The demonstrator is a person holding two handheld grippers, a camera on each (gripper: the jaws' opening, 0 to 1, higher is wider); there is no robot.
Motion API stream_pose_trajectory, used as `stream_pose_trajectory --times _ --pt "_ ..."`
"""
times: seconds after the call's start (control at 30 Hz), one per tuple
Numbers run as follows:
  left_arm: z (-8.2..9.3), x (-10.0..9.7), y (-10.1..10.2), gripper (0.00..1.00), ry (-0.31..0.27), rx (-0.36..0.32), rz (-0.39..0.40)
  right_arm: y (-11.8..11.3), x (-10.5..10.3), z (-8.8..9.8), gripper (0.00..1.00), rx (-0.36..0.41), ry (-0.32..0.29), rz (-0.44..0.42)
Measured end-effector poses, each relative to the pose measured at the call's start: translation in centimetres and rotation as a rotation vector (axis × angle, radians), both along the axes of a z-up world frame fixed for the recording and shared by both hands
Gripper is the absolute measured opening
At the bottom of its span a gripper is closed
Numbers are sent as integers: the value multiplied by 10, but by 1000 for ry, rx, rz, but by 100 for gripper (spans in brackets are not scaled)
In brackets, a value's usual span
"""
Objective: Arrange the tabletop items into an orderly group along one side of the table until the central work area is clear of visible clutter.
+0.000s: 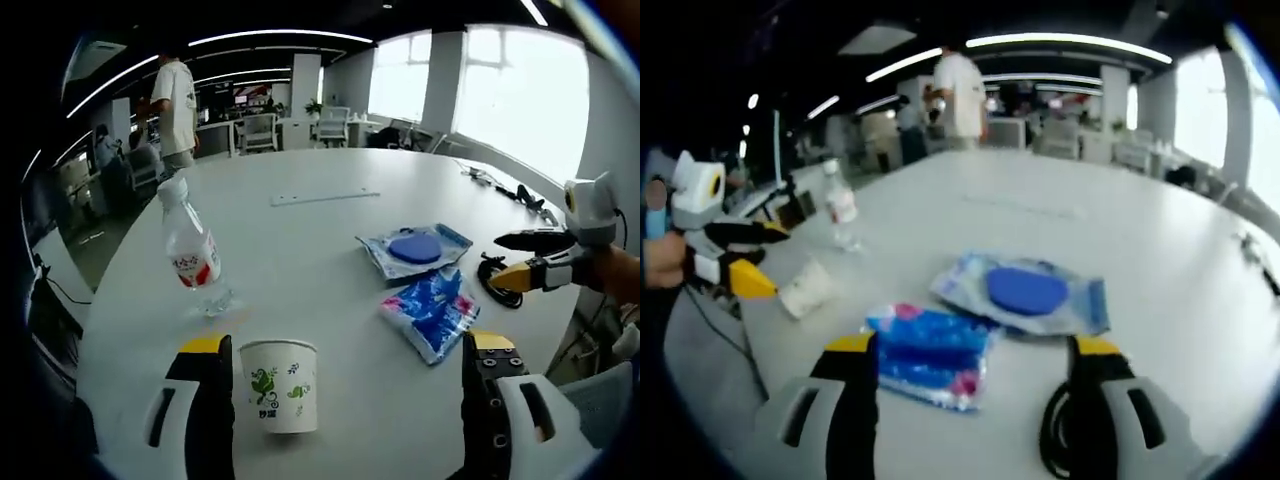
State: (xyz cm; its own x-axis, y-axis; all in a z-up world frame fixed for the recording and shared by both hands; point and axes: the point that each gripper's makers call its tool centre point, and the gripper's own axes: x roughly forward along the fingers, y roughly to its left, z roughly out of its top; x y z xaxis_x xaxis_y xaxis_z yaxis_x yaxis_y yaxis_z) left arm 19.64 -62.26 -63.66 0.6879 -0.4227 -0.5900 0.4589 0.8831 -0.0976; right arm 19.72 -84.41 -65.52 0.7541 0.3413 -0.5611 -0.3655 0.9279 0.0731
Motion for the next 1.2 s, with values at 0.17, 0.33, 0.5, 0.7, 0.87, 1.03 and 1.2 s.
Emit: stream_pose_trajectory --times 0.17,0.33,0.5,0.7,0.87,1.03,1.2 --pt "0 2 8 95 1 3 7 10 1 1 75 0 2 18" --pt "-5 5 16 94 2 -18 30 26 3 -7 75 1 27 62" --pt "-16 2 25 94 31 -12 51 55 8 -3 75 80 43 112" --pt "-23 2 34 93 46 1 64 84 19 7 75 117 25 170" --pt "-30 3 38 92 61 13 77 108 28 13 73 205 37 190" --pt "-39 5 40 92 85 4 82 142 35 13 72 195 40 287" --pt "-43 6 42 92 105 1 96 172 39 18 72 237 54 337"
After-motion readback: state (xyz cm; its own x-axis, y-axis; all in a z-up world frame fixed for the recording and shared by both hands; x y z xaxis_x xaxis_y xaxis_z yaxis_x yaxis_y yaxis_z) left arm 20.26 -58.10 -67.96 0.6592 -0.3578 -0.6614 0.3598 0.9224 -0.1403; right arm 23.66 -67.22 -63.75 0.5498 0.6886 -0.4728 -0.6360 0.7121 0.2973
